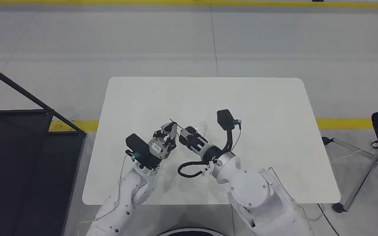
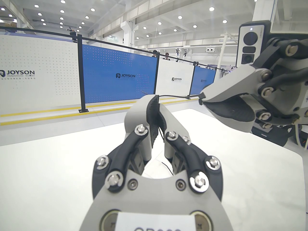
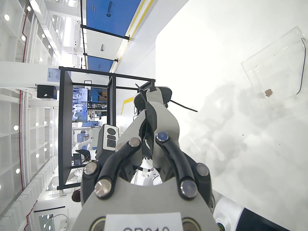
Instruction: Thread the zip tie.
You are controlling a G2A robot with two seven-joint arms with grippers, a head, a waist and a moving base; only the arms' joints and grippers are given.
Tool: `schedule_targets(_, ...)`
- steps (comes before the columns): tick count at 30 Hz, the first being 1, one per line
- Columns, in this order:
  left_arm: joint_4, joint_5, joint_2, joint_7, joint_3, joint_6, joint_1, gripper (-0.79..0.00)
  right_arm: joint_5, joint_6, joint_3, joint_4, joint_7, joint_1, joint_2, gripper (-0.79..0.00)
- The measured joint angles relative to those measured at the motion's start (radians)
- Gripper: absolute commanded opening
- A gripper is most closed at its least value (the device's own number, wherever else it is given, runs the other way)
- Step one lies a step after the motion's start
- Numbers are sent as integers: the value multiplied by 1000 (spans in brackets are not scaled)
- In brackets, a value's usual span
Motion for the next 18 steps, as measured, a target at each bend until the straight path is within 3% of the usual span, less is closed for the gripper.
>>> schedule_targets(12,0,0,0,0,0,0,0,-785,-20,4,-3,3,16,2,-8,-785)
schedule_targets(14,0,0,0,0,0,0,0,-785,-22,4,-2,3,16,1,-9,-631)
schedule_targets(16,0,0,0,0,0,0,0,-785,-22,5,-1,3,16,-1,-10,-539)
schedule_targets(18,0,0,0,0,0,0,0,-785,-24,7,1,3,16,-2,-11,-508)
